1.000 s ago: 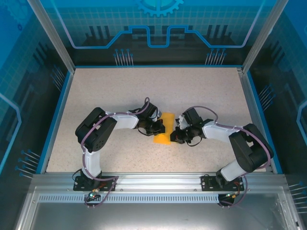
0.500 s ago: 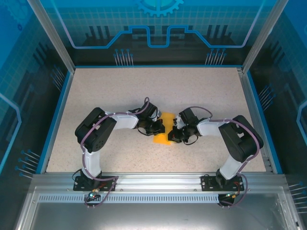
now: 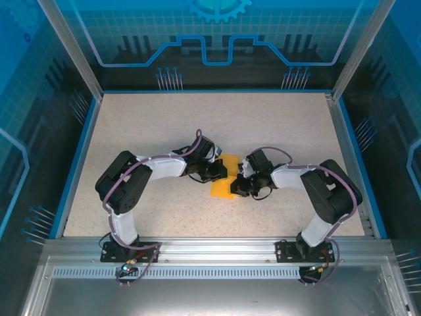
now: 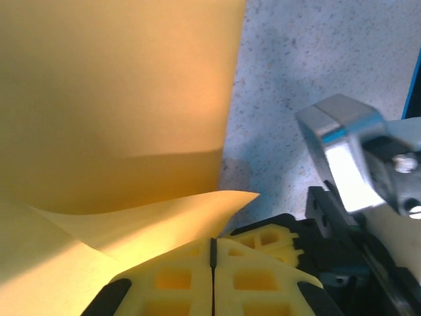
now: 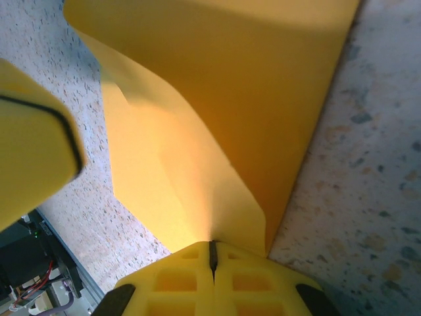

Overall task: Fold a paper plane with a square sheet of paper (pick it up from the middle)
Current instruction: Fold the triangle a second time at the center of the table.

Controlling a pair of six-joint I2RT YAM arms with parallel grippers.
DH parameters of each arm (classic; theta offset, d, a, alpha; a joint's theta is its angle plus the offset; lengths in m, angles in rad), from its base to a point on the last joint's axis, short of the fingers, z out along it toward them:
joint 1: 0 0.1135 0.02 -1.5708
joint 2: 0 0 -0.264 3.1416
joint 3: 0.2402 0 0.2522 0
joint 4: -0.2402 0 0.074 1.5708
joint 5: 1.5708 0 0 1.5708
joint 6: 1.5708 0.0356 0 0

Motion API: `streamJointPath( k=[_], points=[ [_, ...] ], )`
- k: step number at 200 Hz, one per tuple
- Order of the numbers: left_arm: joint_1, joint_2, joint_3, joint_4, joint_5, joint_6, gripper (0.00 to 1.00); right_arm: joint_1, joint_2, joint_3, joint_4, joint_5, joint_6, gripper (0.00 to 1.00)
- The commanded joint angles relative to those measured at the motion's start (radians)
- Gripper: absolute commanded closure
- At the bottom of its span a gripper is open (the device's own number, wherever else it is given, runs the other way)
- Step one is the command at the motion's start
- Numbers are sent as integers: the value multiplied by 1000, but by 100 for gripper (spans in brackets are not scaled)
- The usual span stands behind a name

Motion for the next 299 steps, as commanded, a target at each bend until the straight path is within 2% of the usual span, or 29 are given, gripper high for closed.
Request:
streamJointPath(
  k=[1,41,165,237,299],
  points=[
    [4,38,-19,2,-23,4,93,-1,21,-45,-105,69,-2,100],
    [11,101,-6,-21,-86,36,96,-9,22,-49,-123,77,-14,100],
    [136,125,19,-50,-80,103,96,-28,23,-55,-150,78,-43,100],
    [163,129,4,-52,-99,145,96,-29,13,-54,-157,72,-47,100],
    [183,145,58,-107,-119,170,97,-29,13,-54,-149,63,-48,100]
  ],
)
